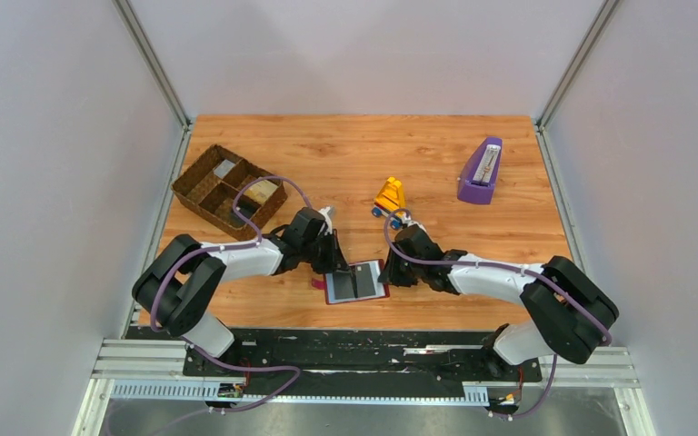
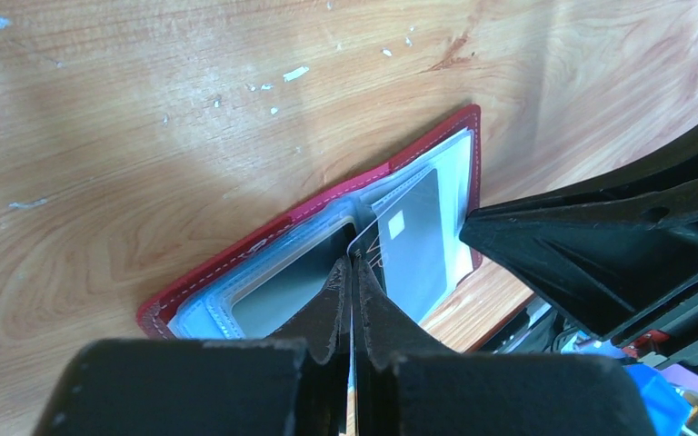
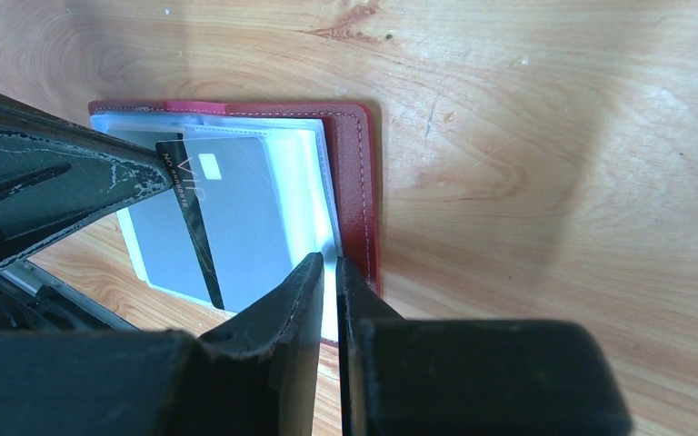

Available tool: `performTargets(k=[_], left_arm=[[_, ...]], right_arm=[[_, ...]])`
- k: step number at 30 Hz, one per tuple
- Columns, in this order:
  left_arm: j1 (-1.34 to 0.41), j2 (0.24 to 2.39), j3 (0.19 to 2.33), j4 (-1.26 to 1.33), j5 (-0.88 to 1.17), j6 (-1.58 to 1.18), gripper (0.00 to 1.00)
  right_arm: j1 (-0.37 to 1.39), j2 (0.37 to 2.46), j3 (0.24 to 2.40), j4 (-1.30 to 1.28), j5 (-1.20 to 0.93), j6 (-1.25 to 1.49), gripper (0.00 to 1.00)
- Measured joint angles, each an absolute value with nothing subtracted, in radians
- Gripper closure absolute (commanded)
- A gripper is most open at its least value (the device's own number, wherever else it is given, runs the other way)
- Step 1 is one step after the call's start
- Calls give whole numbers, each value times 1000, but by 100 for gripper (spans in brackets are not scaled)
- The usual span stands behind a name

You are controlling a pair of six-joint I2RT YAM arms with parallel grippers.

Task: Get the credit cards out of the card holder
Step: Remove the credit card from the card holder.

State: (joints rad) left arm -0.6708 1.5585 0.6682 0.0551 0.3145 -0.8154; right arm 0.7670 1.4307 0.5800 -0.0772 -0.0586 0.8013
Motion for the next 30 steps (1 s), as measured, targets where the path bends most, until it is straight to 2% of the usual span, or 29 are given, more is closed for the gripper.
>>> performTargets(k=[10,19,30], left_arm=[[-643,1527,669,-13,330,-778,100],[-638,1512,669,-36,331,-769,100],[-634,1502,669,-33,355,-760,100]], right_arm=[[754,1401,580,-124,-59,785,85],[754,1291,598,-154,-96,753,81],[787,1454,659,-71,-144,727,80]])
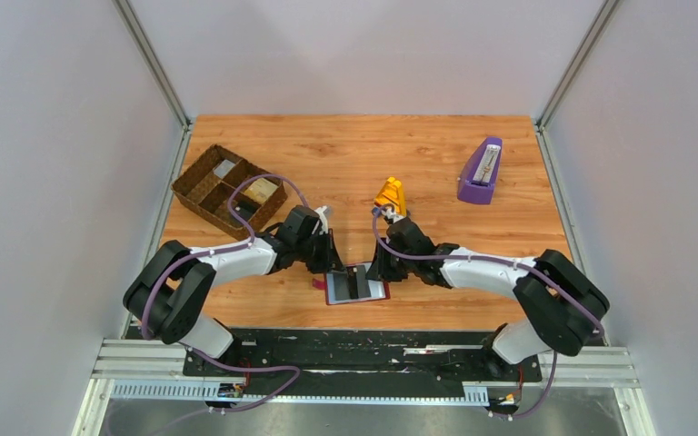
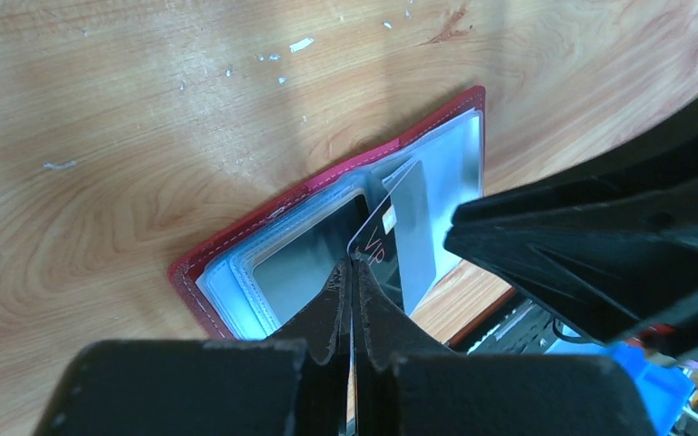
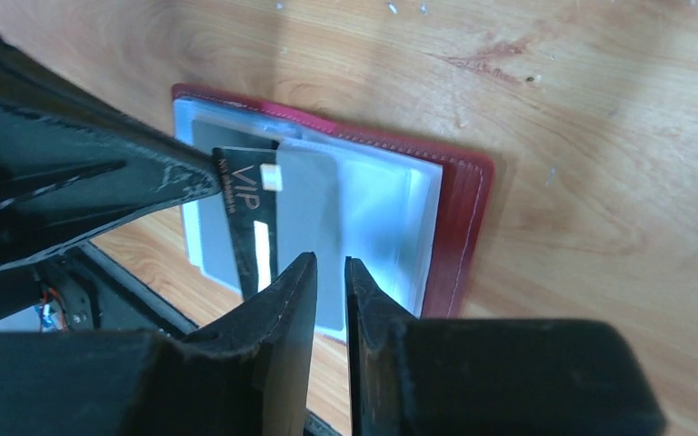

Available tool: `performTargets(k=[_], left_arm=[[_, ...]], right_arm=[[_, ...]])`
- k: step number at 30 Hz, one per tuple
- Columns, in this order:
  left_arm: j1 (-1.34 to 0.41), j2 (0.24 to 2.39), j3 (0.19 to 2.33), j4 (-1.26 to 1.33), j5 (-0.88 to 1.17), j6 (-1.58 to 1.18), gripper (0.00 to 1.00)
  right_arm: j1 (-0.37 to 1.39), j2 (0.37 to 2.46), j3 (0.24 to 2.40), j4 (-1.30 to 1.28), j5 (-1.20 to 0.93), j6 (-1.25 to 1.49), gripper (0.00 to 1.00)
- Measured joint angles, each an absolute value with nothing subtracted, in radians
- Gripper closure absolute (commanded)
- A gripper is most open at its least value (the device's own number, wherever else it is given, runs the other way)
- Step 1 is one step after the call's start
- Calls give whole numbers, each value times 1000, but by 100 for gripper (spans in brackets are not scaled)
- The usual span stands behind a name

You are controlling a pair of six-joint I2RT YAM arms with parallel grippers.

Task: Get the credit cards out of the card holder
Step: Remove the credit card from the card holder.

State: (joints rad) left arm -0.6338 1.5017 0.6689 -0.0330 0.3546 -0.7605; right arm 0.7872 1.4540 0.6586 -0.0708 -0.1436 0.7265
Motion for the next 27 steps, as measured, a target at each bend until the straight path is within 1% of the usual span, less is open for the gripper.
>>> performTargets(k=[6,12,13,17,24,27], left_arm=[[-634,1502,667,-4,374,-761,100],[-633,1502,644,70,404,-776,85],[-632,1502,638,85,410,-781,81],[-631,1503,616,142,426,-798,72],[-627,1522,607,201,440,-811,64],[-626,1532,606,221,442,-816,62]], right_arm=[[787,1542,672,-31,-163,720,81],[787,1552,672,-5,-167,720,83],[787,1552,672,-3,-167,720,83],[787,1555,667,8,-166,724,83],[787,1556,660,25,-166,730,84],[787,1556,659,26,-166,731,84]])
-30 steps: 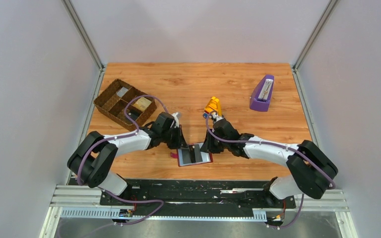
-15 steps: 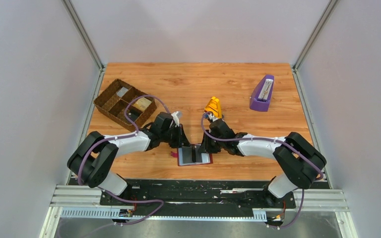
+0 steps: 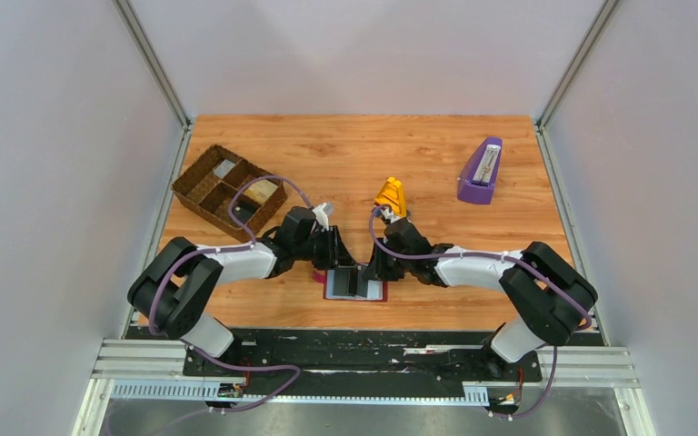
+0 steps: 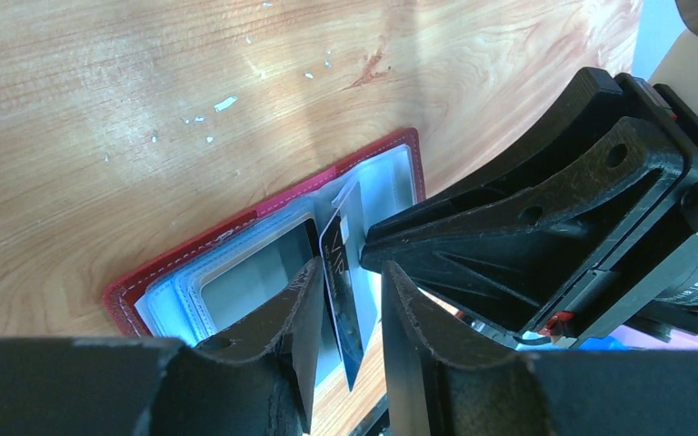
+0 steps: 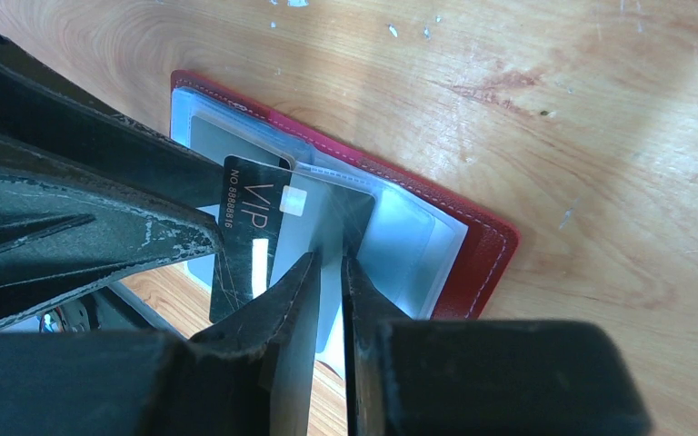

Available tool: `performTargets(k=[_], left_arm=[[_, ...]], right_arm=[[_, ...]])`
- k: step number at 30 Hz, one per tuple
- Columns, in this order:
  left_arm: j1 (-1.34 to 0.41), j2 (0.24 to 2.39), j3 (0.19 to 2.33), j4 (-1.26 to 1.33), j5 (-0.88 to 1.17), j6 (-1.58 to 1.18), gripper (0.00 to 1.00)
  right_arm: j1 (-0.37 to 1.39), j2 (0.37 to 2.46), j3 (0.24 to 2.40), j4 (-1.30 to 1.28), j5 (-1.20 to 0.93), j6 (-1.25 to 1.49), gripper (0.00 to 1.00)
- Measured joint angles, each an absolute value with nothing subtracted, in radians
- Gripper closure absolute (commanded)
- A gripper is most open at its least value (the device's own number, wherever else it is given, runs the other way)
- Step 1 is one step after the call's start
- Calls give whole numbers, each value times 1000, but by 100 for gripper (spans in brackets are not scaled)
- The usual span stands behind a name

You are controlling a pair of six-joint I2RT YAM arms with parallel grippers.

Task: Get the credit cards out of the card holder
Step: Remove the credit card from the card holder.

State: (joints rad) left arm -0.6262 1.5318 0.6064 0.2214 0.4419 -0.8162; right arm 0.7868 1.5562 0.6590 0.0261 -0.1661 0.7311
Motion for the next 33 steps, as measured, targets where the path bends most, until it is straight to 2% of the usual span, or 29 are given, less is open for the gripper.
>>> performTargets(k=[10,14,18,24,33], left_arm=[[-627,1565,595,245,475,-825,65],[-627,1565,595,244,482,-824,76],[-625,1565,595,235,477,-822,100],[-627,1546,608,173,458,-818,100],[-626,1406,655,-48,330,-788,100]], right_arm=[[787,1563,654,48,-167,734,84],[787,1564,654,51,-167,735,84],[787,1564,654,50,-167,735,84],[784,1563,653,51,-165,736,84],[776,1539,630,54,-157,738,84]])
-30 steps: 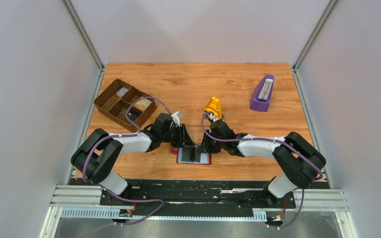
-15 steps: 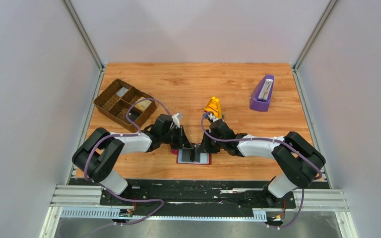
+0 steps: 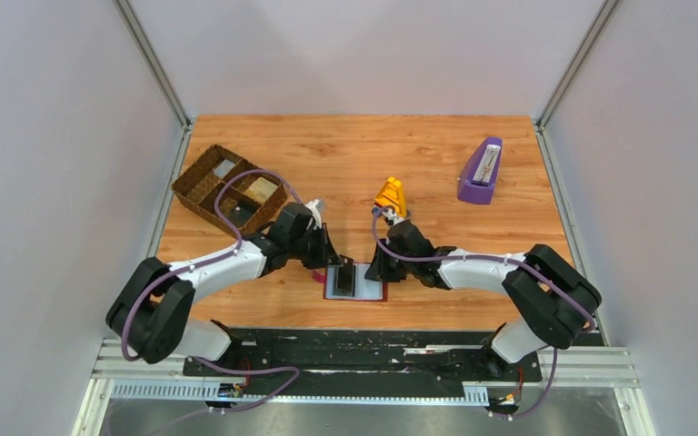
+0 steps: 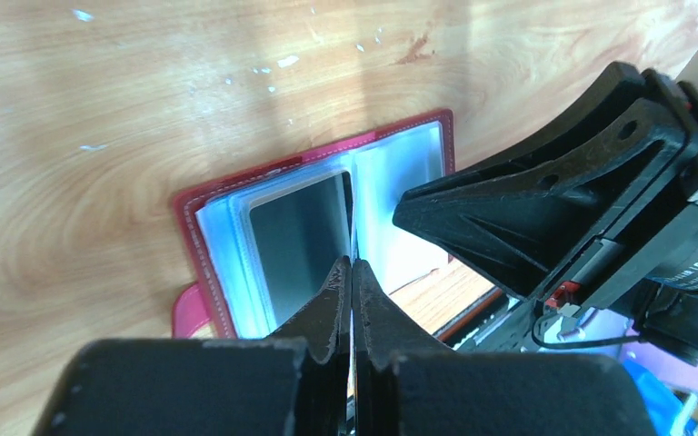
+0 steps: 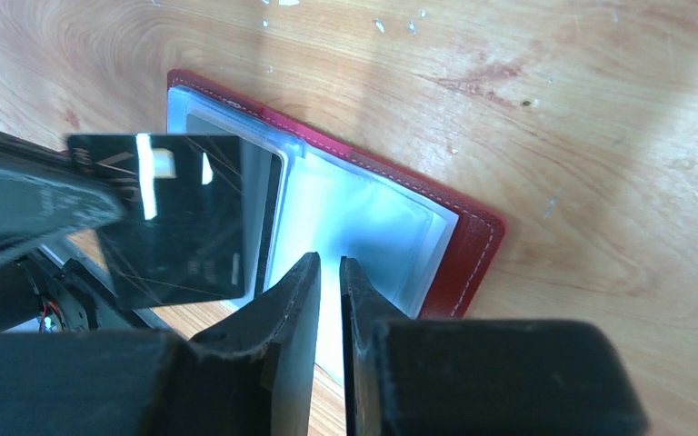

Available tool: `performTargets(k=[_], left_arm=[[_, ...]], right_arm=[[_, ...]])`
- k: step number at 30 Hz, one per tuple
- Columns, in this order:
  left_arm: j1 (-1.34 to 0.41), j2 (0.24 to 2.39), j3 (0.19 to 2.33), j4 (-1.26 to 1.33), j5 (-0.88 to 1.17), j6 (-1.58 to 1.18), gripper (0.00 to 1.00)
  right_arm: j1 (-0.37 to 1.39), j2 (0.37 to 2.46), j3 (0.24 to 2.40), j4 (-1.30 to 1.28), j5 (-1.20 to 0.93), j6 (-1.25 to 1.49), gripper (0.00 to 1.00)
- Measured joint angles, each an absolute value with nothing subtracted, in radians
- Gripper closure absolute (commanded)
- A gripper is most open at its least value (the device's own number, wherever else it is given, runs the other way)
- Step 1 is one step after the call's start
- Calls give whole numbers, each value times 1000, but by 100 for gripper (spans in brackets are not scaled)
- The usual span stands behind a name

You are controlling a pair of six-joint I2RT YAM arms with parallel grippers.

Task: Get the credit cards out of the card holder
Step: Remove the credit card from the card holder, then place the credit card in the storage box.

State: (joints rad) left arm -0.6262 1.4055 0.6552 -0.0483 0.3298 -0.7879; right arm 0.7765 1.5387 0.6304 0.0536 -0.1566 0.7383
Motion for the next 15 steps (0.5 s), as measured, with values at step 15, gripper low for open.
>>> performTargets(k=[15], left_arm=[[-383,1108,860,-376,120,-708,100]], right_arm=[[775,1453,620,3,-175,727,60]])
